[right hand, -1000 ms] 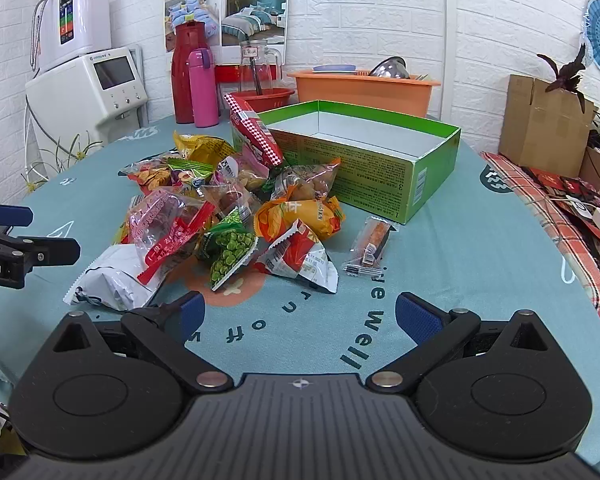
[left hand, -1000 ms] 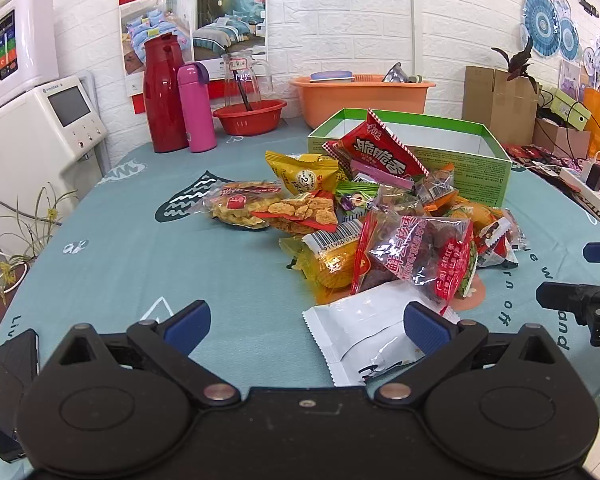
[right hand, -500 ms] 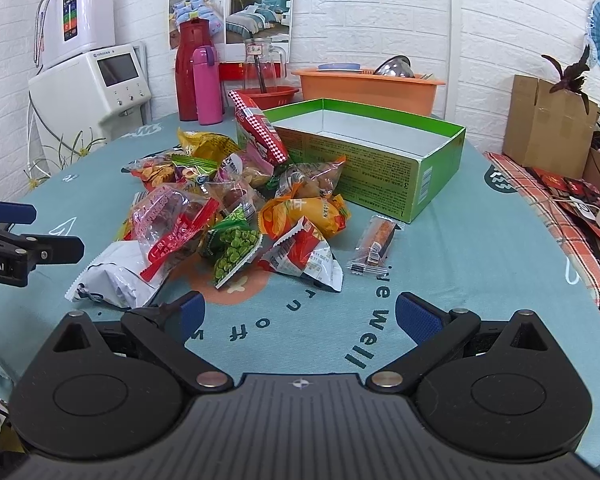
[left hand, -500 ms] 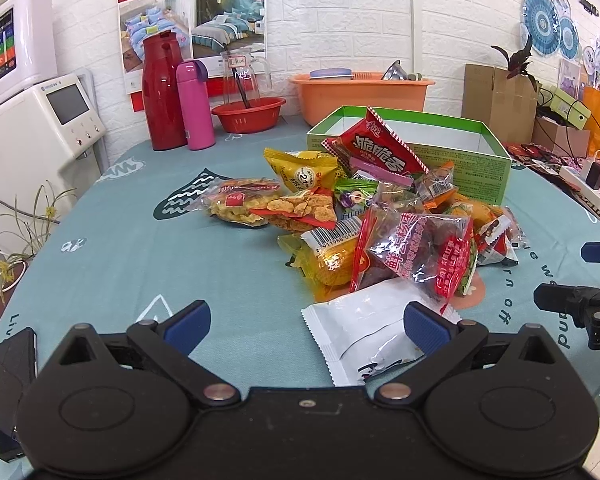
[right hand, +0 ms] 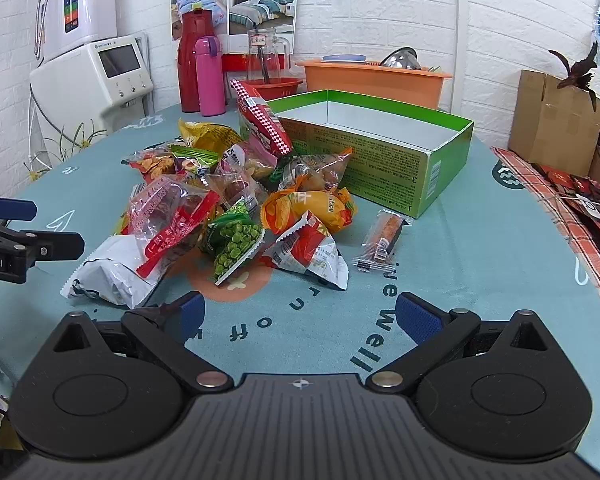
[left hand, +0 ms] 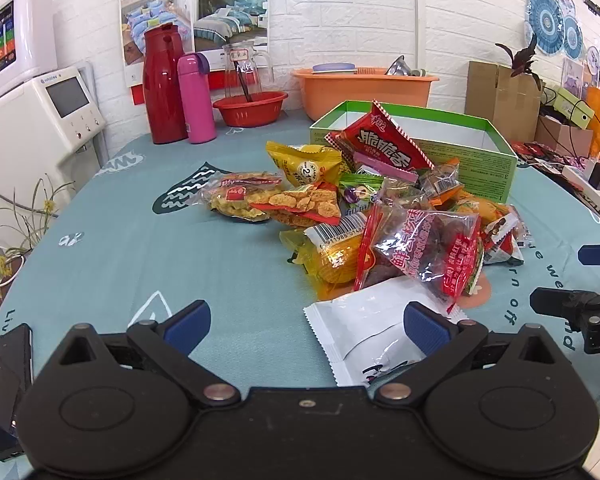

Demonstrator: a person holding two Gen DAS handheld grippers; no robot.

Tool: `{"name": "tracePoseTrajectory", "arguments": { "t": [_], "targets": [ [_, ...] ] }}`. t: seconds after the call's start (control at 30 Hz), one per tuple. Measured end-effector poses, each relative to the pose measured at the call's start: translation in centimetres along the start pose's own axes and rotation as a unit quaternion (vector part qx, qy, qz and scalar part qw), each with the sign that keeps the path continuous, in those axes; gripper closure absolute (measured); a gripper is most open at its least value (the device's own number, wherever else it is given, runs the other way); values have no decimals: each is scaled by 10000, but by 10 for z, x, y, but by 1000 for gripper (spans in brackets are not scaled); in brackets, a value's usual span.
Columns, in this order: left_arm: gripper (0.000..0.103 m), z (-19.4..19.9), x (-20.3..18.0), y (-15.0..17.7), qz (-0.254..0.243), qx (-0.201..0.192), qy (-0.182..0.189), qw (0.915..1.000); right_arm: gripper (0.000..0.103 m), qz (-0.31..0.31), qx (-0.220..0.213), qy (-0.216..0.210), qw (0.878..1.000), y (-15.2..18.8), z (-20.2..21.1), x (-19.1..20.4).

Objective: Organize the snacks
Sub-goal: 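Grasp the white packet at the pile edge with the right gripper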

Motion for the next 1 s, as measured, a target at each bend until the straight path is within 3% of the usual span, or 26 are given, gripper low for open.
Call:
{"name": "tracePoseTrajectory", "arguments": {
  "t": [0.27, 0.4, 0.53, 0.67, 0.8, 0.87, 1.0],
  "targets": [
    [0, -6, 4, 2, 52, 84, 25, 9999, 0, 5, 96, -51, 9999, 1, -7, 2],
    [0, -9, 17, 8, 239, 106, 155, 9995, 0, -155, 214, -458, 9986, 2, -10, 0],
    [0, -17, 44, 22, 991, 375, 821, 9910, 0, -758, 231, -1181, 9898, 3, -11, -4],
    [0, -21, 54, 28, 1770, 355, 1808, 9668, 0, -1154, 656, -1707, 9764, 5, -26, 5],
    [0, -21, 43, 17, 1485, 226, 2250, 9627, 0, -1291, 874, -2171, 9636, 3, -27, 19],
    [17, -27, 40, 16, 1470, 300, 2361, 9601, 0, -1277, 996, -2349, 9584, 4, -29, 24],
    [24, -37, 40, 14, 1638, 356, 2542, 9525, 10, -1141, 1102, -2268, 9609, 4, -37, 36]
  ]
}}
Point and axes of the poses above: each gripper's, at about its wrist camera, not at the fingertips, and z roughly against the way its jaws point, x to its left, y to its underside, the point moved 2 cm from there along -z, roughly the way its jaws point, and after that the axes turned 14 degrees about -z, right-handed, at the moved point
